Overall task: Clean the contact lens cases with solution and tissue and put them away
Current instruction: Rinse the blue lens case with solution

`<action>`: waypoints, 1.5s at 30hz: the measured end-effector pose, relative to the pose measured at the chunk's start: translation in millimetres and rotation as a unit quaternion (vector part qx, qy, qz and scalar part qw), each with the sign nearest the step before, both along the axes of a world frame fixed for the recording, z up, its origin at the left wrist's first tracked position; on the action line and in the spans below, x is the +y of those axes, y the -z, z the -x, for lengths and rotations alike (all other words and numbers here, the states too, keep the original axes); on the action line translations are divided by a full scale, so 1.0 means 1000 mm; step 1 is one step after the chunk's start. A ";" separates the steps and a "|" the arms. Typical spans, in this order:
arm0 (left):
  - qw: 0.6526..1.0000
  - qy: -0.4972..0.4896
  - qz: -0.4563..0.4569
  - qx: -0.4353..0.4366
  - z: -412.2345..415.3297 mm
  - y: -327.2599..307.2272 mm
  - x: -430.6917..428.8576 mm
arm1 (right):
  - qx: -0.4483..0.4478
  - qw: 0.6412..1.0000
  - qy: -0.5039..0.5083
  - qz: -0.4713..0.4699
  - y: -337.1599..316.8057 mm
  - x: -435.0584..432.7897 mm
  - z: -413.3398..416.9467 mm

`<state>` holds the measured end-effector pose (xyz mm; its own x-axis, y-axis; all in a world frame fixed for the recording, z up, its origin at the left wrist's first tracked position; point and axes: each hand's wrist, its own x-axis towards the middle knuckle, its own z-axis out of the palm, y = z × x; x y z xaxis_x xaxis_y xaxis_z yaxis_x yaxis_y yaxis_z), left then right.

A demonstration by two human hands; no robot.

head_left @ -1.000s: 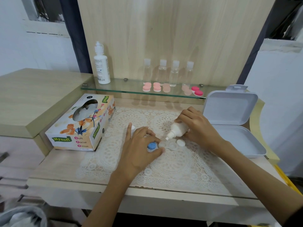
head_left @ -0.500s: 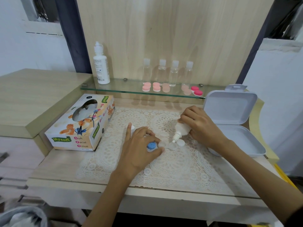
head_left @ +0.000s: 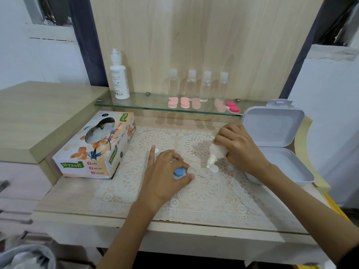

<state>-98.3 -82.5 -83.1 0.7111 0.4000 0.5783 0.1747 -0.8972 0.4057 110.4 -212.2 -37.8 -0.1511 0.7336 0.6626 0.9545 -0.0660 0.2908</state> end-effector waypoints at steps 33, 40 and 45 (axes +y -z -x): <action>1.000 0.000 -0.021 0.011 0.001 0.000 0.001 | 0.577 0.816 0.023 0.007 -0.011 0.029 0.038; 0.999 -0.029 -0.022 -0.001 0.005 -0.004 -0.002 | 0.645 0.764 0.000 -0.012 0.003 0.052 0.058; 0.997 -0.058 -0.043 0.023 0.007 -0.009 -0.004 | 0.641 0.767 -0.006 -0.024 0.010 0.058 0.063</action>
<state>-105.1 -86.6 -74.5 0.6895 0.4315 0.5817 0.2954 -0.9009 0.3180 47.7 -154.5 -47.5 0.6408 0.7074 0.2982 0.4547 -0.0368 -0.8899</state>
